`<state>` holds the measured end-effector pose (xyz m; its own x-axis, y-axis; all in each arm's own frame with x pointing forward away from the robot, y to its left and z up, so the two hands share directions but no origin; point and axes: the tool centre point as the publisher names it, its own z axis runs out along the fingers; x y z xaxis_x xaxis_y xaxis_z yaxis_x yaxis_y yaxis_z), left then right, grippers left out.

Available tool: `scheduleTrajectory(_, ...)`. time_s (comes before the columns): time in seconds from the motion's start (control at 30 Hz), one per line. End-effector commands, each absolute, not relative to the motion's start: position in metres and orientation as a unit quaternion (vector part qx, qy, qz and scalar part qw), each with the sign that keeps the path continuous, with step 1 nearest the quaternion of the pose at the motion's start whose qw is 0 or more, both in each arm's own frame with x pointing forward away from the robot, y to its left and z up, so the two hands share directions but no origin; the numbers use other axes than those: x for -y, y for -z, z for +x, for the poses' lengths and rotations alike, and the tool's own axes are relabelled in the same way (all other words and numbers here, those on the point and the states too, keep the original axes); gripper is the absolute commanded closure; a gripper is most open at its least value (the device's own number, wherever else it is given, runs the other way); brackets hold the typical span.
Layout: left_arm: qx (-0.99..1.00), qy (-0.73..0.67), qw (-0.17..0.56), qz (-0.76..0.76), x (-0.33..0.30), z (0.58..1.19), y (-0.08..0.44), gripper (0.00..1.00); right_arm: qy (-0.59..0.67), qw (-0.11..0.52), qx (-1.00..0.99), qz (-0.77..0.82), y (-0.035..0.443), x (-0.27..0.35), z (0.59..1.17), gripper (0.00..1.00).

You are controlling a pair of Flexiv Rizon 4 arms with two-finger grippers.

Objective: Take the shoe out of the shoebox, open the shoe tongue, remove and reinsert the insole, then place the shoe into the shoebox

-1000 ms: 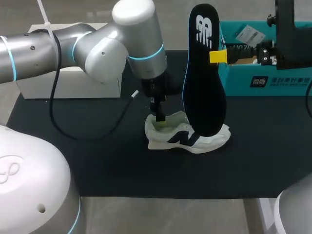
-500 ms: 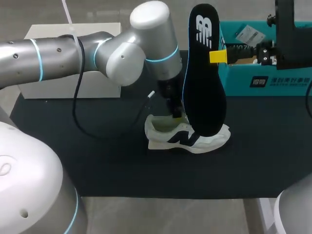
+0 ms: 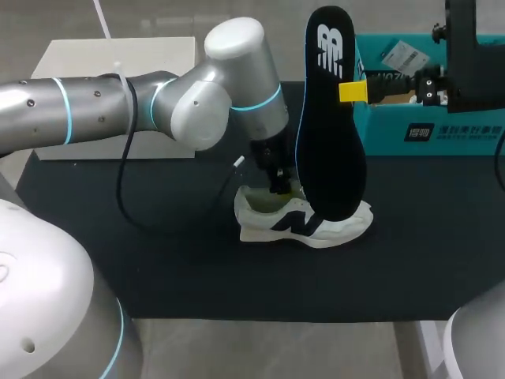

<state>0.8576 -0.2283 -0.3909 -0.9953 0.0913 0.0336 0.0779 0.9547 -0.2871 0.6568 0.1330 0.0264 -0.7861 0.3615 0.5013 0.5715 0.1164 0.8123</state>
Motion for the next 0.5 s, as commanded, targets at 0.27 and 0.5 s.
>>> scheduleTrajectory(0.27, 0.985, -0.168, 0.012, -0.035, 0.228, 0.8492, 0.3884, 1.0, 0.585, 0.09, 0.742, -0.315, -0.0258, -0.1368, 0.6599, 1.0)
scheduleTrajectory(0.5, 0.985, -0.168, 0.012, -0.035, 0.228, 0.8492, 0.3884, 1.0, 0.585, 0.09, 0.742, -0.315, -0.0258, -0.1368, 0.6599, 1.0)
